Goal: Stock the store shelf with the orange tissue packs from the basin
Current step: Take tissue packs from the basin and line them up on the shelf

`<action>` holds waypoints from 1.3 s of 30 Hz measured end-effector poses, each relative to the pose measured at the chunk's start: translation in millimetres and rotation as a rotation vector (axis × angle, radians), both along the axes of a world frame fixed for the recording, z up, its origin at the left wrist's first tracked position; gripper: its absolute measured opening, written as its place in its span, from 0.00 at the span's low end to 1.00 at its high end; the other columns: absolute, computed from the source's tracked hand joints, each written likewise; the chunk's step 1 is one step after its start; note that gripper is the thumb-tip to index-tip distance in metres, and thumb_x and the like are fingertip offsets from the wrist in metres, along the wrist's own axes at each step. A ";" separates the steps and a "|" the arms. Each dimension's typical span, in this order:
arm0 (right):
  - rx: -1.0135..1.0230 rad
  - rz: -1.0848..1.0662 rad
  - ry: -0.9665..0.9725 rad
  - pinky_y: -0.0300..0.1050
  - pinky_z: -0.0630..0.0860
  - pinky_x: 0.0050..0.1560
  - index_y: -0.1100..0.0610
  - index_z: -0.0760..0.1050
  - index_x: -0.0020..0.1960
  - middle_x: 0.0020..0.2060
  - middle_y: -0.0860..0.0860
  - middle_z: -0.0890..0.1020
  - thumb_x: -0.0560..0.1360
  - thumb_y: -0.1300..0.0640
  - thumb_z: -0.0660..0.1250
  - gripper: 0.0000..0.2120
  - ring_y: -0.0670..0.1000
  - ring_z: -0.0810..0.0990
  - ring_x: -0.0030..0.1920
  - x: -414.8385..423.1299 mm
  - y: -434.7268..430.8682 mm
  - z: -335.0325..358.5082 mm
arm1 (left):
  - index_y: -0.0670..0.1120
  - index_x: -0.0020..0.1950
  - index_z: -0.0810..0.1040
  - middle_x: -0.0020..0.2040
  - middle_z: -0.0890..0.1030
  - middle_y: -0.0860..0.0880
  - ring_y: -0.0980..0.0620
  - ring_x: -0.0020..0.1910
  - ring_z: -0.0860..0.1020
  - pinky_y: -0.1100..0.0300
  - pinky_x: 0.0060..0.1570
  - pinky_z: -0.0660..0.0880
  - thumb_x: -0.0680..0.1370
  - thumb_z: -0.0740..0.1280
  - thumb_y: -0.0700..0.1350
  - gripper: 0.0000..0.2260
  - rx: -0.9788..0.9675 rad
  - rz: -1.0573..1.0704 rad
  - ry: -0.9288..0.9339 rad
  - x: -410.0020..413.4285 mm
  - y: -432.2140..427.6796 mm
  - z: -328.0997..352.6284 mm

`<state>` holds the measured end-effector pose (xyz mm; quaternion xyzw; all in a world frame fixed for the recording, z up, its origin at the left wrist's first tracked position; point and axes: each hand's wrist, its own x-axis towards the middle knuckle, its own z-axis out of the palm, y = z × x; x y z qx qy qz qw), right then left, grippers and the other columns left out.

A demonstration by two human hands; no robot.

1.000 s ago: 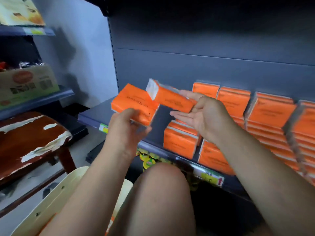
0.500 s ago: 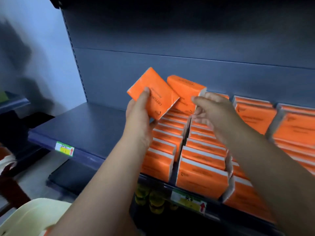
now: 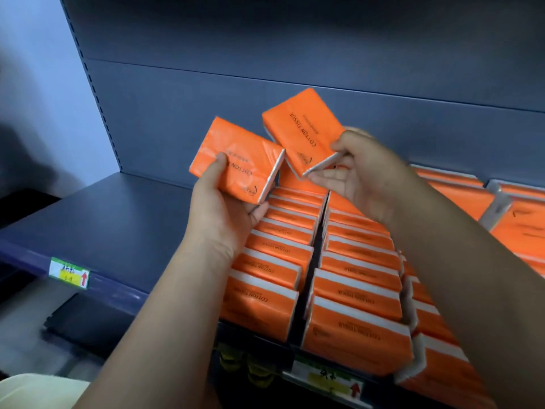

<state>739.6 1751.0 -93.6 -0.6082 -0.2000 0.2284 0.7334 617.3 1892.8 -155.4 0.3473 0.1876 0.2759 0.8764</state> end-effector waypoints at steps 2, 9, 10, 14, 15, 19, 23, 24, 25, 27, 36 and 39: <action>-0.029 0.026 0.024 0.48 0.84 0.39 0.57 0.74 0.60 0.49 0.60 0.86 0.81 0.60 0.62 0.09 0.62 0.88 0.43 2.7 3.1 -3.5 | 0.52 0.67 0.79 0.59 0.86 0.47 0.44 0.58 0.85 0.45 0.61 0.75 0.81 0.62 0.61 0.20 -0.032 -0.010 -0.021 0.2 0.3 0.7; -0.443 0.049 -0.280 0.47 0.76 0.43 0.52 0.83 0.55 0.39 0.51 0.85 0.68 0.36 0.73 0.24 0.49 0.82 0.37 7.2 10.6 -13.1 | 0.40 0.67 0.79 0.57 0.85 0.38 0.36 0.59 0.84 0.36 0.62 0.78 0.81 0.64 0.61 0.27 -0.217 -0.088 -0.119 -1.9 -8.7 7.9; -0.456 0.057 -0.305 0.47 0.75 0.43 0.51 0.84 0.54 0.39 0.50 0.85 0.66 0.35 0.72 0.25 0.49 0.81 0.38 5.1 11.8 -12.6 | 0.39 0.66 0.79 0.56 0.85 0.37 0.36 0.57 0.84 0.36 0.59 0.79 0.81 0.64 0.61 0.27 -0.236 -0.088 -0.129 -1.9 -10.7 9.6; -0.368 0.098 -0.406 0.47 0.75 0.39 0.39 0.71 0.72 0.45 0.47 0.86 0.73 0.48 0.72 0.29 0.49 0.83 0.40 5.0 11.5 -12.6 | 0.40 0.65 0.80 0.53 0.86 0.39 0.38 0.50 0.87 0.39 0.46 0.84 0.82 0.64 0.61 0.26 -0.212 -0.067 -0.075 -3.4 -15.7 13.6; -0.355 0.123 -0.458 0.43 0.76 0.35 0.36 0.64 0.76 0.46 0.44 0.86 0.76 0.54 0.73 0.34 0.46 0.84 0.39 4.7 7.8 -11.7 | 0.41 0.65 0.81 0.54 0.87 0.39 0.39 0.51 0.87 0.40 0.48 0.84 0.81 0.64 0.62 0.26 -0.196 -0.064 -0.054 -3.5 -16.0 13.7; -0.430 0.305 -0.662 0.32 0.78 0.40 0.33 0.57 0.79 0.49 0.38 0.85 0.76 0.64 0.73 0.44 0.40 0.86 0.44 0.1 -5.7 -1.9 | 0.42 0.65 0.80 0.54 0.87 0.40 0.40 0.53 0.86 0.39 0.59 0.80 0.82 0.64 0.62 0.25 -0.111 -0.041 -0.010 -5.0 -18.6 13.8; -0.555 0.201 -0.976 0.41 0.74 0.64 0.36 0.69 0.72 0.70 0.41 0.69 0.67 0.54 0.82 0.40 0.43 0.74 0.68 6.0 -2.3 8.8 | 0.45 0.62 0.82 0.52 0.88 0.42 0.43 0.48 0.87 0.43 0.56 0.82 0.82 0.61 0.63 0.24 -0.016 -0.042 0.031 -4.1 -21.0 15.1; -0.610 0.179 -1.067 0.42 0.69 0.68 0.36 0.70 0.72 0.72 0.39 0.67 0.64 0.51 0.84 0.41 0.43 0.69 0.71 6.3 -0.3 11.2 | 0.46 0.62 0.83 0.52 0.88 0.43 0.44 0.47 0.87 0.43 0.57 0.81 0.82 0.61 0.64 0.24 0.020 -0.049 0.054 -2.9 -21.7 14.7; -0.657 0.178 -1.130 0.44 0.68 0.68 0.35 0.68 0.73 0.72 0.38 0.68 0.62 0.48 0.84 0.44 0.44 0.67 0.71 3.8 1.8 13.3 | 0.47 0.61 0.83 0.51 0.88 0.44 0.45 0.46 0.87 0.43 0.59 0.81 0.82 0.61 0.64 0.24 0.047 -0.058 0.070 -2.0 -22.8 14.4; -0.728 0.159 -1.195 0.50 0.71 0.67 0.30 0.62 0.75 0.66 0.41 0.74 0.60 0.40 0.80 0.48 0.48 0.68 0.66 -1.2 8.0 15.7 | 0.46 0.59 0.84 0.50 0.88 0.44 0.45 0.45 0.86 0.43 0.59 0.80 0.82 0.62 0.63 0.23 0.052 -0.070 0.068 0.1 -24.0 13.7; -0.594 -0.212 -1.175 0.51 0.79 0.50 0.47 0.82 0.53 0.45 0.47 0.83 0.63 0.46 0.81 0.20 0.47 0.80 0.43 29.0 -1.4 26.0 | 0.49 0.51 0.81 0.44 0.87 0.50 0.48 0.45 0.87 0.50 0.49 0.78 0.82 0.62 0.51 0.10 -0.070 0.120 -0.072 0.3 -6.1 12.2; -0.548 -0.352 -1.131 0.47 0.76 0.47 0.50 0.80 0.51 0.45 0.48 0.83 0.64 0.46 0.81 0.20 0.50 0.80 0.46 35.0 -2.7 14.3 | 0.49 0.46 0.76 0.41 0.81 0.50 0.46 0.44 0.80 0.55 0.43 0.73 0.76 0.61 0.42 0.05 -0.074 0.144 -0.031 -3.0 2.2 4.8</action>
